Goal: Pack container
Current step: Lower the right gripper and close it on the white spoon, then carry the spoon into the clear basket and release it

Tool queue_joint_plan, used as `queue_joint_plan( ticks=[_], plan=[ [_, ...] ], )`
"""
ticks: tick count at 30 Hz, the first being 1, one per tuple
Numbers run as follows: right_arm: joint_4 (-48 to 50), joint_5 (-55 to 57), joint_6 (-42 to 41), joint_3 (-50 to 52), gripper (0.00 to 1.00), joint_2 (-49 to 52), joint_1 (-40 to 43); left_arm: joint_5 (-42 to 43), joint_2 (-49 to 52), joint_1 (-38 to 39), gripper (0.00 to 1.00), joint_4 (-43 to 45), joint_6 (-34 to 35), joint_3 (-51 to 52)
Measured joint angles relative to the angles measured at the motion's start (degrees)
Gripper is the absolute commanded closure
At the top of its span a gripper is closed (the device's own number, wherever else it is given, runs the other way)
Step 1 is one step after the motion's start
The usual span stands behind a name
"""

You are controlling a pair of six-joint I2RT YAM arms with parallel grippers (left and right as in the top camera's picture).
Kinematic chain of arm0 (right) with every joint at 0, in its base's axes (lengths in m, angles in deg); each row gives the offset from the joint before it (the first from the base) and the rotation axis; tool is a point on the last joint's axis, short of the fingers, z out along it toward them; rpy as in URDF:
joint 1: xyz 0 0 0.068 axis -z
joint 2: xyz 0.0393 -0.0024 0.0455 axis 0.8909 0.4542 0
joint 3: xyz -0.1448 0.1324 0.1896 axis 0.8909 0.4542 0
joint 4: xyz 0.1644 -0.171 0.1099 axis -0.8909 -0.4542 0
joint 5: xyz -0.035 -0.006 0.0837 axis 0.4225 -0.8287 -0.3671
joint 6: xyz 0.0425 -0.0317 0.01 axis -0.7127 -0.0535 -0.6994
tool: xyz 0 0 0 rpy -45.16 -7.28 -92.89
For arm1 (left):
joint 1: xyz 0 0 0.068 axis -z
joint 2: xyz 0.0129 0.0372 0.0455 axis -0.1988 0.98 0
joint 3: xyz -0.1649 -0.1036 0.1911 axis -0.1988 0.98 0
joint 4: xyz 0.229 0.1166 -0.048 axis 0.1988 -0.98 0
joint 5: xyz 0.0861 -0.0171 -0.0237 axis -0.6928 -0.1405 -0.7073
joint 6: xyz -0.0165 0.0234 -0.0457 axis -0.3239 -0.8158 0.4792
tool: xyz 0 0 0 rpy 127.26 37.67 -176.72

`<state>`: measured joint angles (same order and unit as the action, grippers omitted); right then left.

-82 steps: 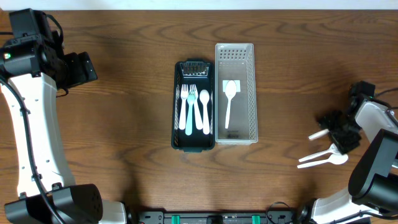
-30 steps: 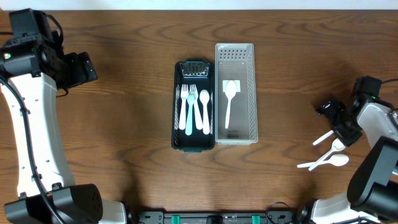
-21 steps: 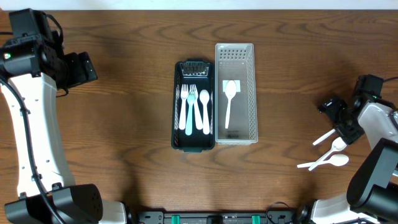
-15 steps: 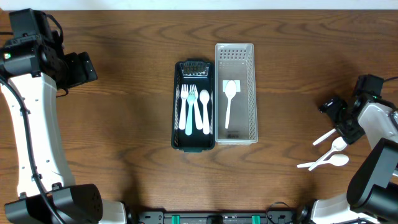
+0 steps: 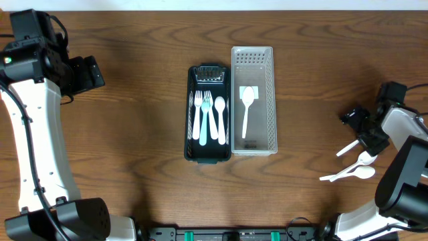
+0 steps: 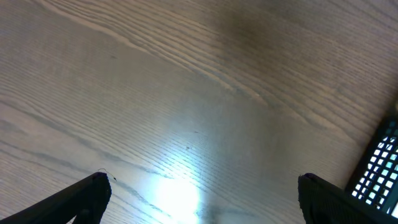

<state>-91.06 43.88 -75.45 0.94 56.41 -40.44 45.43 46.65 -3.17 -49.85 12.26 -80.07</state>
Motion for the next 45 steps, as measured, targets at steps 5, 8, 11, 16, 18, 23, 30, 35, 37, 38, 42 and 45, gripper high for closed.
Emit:
queue_joint_plan(
  ticks=[5,8,11,16,18,23,30,35,37,38,42,45],
  plan=[
    [0.0,0.9,-0.9,-0.3,0.39,0.4,0.0,0.0,0.0,0.0,0.02,0.0,0.0,0.0],
    [0.0,0.8,-1.1,-0.3,0.61,0.5,0.0,0.0,0.0,0.0,0.02,0.0,0.0,0.0],
    [0.0,0.7,-1.5,-0.3,0.68,0.5,0.0,0.0,0.0,0.0,0.02,0.0,0.0,0.0],
    [0.0,0.7,-1.6,-0.3,0.86,0.6,0.0,0.0,0.0,0.0,0.02,0.0,0.0,0.0],
    [0.0,0.7,-1.7,-0.3,0.91,0.6,0.0,0.0,0.0,0.0,0.02,0.0,0.0,0.0],
    [0.0,0.5,-2.0,-0.4,0.99,0.6,0.0,0.0,0.0,0.0,0.02,0.0,0.0,0.0],
    [-6.4,0.4,-1.3,-3.1,0.99,0.6,-2.8,0.0,0.0,0.0,0.02,0.0,0.0,0.0],
    [-15.3,0.9,0.7,-14.0,0.99,-0.2,-10.3,0.0,0.0,0.0,0.02,0.0,0.0,0.0],
    [-18.2,1.0,1.6,-19.6,0.99,-0.9,-14.4,0.0,0.0,0.0,0.02,0.0,0.0,0.0],
    [-19.1,1.0,1.9,-22.3,0.99,-1.2,-16.8,0.0,0.0,0.0,0.02,0.0,0.0,0.0],
    [-20.7,0.7,3.2,-29.0,0.99,-2.5,-26.1,0.0,0.0,0.0,0.02,0.0,0.0,0.0],
    [-20.0,0.4,3.6,-30.5,0.99,-2.7,-33.0,0.0,0.0,0.0,0.02,0.0,0.0,0.0]
  ],
)
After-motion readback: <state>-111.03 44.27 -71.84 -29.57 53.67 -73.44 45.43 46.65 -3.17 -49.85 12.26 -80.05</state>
